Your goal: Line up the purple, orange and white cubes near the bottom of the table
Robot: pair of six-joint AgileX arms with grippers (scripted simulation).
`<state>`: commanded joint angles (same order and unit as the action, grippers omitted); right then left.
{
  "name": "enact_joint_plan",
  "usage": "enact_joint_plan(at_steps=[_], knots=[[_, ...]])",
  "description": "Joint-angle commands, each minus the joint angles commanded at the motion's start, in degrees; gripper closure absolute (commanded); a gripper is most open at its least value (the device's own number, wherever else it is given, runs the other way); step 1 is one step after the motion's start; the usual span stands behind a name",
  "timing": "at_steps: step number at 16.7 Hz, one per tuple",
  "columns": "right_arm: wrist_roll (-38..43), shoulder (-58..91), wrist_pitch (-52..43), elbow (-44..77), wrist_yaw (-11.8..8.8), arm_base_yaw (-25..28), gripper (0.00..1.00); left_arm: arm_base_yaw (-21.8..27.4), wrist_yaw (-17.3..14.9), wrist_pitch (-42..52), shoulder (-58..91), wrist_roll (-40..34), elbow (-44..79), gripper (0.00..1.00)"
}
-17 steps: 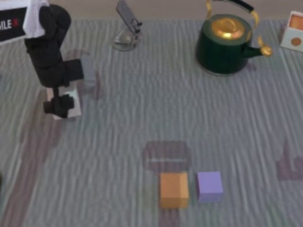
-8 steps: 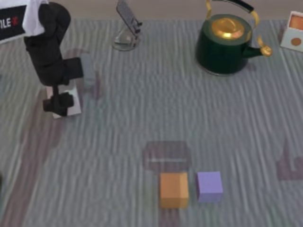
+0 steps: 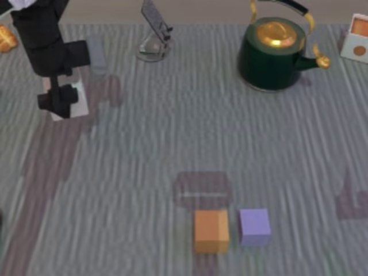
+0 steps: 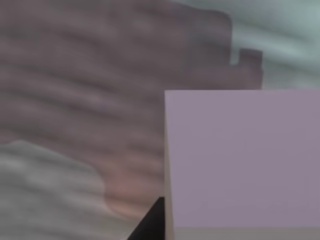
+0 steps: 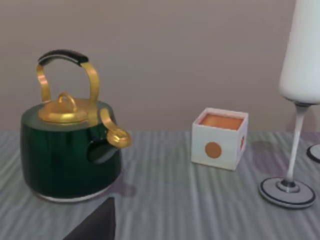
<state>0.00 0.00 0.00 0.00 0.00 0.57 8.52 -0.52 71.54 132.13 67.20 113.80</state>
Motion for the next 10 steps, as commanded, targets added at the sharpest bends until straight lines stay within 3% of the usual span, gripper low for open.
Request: enact_joint_plan(at_steps=[5,10], knots=[[0.0,0.0,0.0,0.0,0.0,0.0,0.00,1.0,0.0,-0.4,-0.6,-0.2,-0.9,1.00],[0.0,0.0,0.0,0.0,0.0,0.0,0.00,9.4,0.0,-3.4,-10.8,-4.5,-13.4,1.00]])
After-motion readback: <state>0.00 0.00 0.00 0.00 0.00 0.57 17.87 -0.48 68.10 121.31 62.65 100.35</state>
